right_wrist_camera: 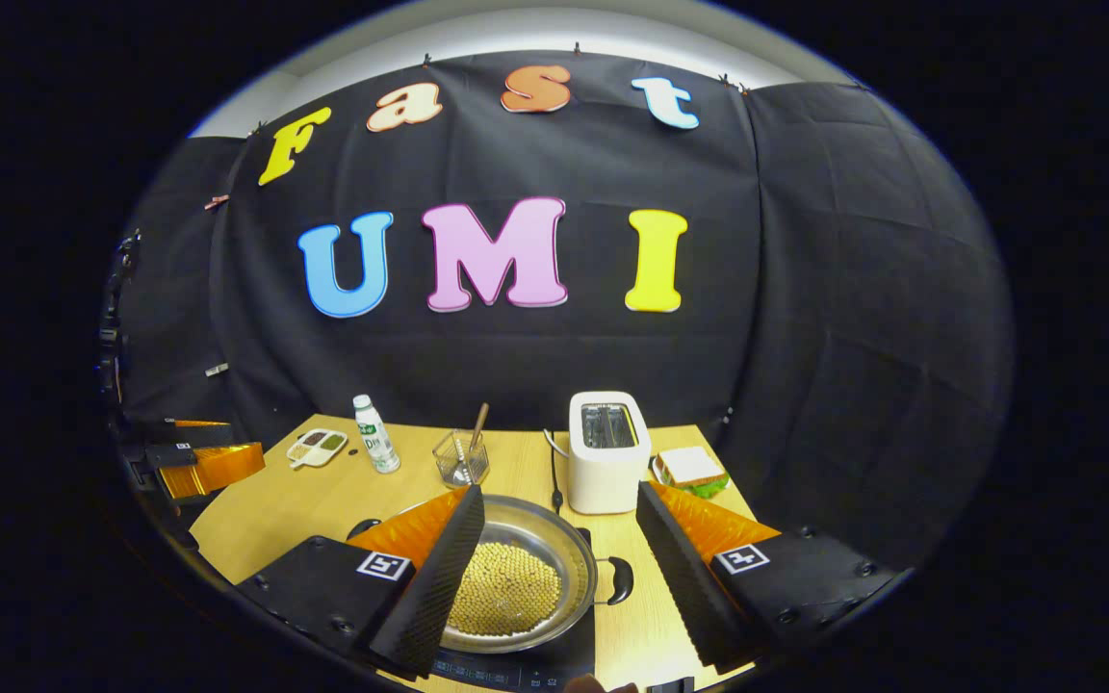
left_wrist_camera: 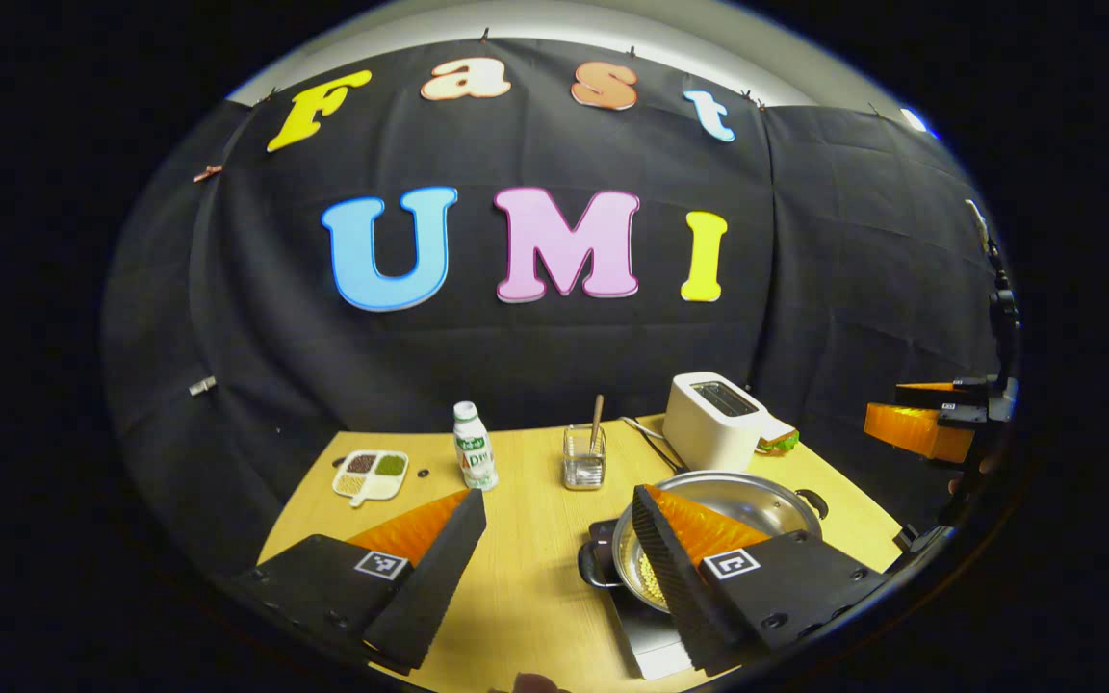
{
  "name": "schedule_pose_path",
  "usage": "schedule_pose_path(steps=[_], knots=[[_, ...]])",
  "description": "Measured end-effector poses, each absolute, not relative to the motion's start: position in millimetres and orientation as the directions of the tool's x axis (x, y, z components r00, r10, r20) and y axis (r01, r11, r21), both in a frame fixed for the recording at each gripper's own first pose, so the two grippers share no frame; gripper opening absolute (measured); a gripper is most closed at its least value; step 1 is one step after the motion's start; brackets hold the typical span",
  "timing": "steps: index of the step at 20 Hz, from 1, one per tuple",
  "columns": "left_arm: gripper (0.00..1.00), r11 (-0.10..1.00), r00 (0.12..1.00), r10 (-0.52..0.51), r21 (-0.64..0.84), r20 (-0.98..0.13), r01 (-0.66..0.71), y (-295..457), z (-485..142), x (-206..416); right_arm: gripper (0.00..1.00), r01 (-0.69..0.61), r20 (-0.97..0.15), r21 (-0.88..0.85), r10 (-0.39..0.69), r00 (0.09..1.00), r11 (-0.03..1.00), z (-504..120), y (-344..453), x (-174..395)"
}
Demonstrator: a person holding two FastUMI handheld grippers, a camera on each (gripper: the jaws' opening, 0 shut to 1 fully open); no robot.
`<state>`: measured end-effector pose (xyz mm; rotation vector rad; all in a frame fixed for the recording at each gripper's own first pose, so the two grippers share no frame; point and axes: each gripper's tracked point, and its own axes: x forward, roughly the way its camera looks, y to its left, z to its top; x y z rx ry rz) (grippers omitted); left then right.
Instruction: First push the handle of the pot to place it horizontally, then grasp the pot with both hands and set it on the induction cooktop.
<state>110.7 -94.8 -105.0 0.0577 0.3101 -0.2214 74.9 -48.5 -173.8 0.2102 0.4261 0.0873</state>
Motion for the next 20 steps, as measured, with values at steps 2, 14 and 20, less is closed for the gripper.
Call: schedule_pose_path(steps=[2,14,20], knots=[[0.95,0.976,0.943,-0.206,0.018,-0.262,0.218,-88.9,-88.0,102.0,0.98,-0.04,-0.339,0.202,0.108,0.935,0.979,-144.0,-47.3,71.0],[0.95,0.99,0.989,-0.143,-0.012,-0.026,0.143,-32.6,-3.4,39.8,0.92,-0.043,-0.023,0.147,0.047,0.999,0.988,-2.9,-14.7,26.3],[0.96,0.991,0.994,-0.106,-0.08,0.009,0.106,-5.6,13.8,13.3,0.96,-0.035,-0.012,0.156,0.038,0.999,0.987,15.6,-2.5,4.0]])
